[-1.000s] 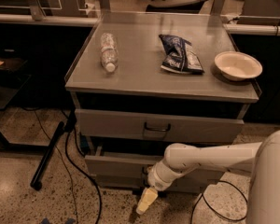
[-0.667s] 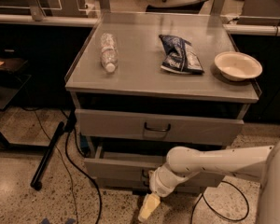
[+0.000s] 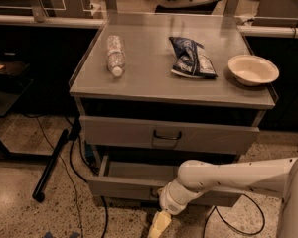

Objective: Open middle drawer

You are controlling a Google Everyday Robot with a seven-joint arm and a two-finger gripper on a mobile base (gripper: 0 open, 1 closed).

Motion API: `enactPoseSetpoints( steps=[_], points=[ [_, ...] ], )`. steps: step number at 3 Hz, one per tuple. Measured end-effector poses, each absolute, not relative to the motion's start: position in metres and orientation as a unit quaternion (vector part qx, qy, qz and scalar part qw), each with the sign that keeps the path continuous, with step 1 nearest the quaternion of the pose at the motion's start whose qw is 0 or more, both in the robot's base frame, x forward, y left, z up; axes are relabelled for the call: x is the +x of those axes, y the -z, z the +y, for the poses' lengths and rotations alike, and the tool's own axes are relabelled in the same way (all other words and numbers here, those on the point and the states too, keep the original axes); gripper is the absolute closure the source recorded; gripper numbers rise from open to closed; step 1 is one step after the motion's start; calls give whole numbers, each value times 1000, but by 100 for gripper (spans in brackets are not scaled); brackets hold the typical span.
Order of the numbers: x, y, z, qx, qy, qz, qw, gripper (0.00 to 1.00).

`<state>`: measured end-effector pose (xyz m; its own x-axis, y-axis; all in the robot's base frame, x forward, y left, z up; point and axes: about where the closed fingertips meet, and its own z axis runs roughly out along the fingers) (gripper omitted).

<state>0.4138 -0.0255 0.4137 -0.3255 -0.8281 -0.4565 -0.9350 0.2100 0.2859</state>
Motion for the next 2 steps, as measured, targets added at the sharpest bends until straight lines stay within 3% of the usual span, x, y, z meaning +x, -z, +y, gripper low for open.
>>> enactPoseSetpoints(
  steps=[1, 2],
  points=[
    [391, -419, -35, -571, -271, 769, 95, 0],
    [311, -431, -58, -558, -307, 766, 86, 0]
  ],
)
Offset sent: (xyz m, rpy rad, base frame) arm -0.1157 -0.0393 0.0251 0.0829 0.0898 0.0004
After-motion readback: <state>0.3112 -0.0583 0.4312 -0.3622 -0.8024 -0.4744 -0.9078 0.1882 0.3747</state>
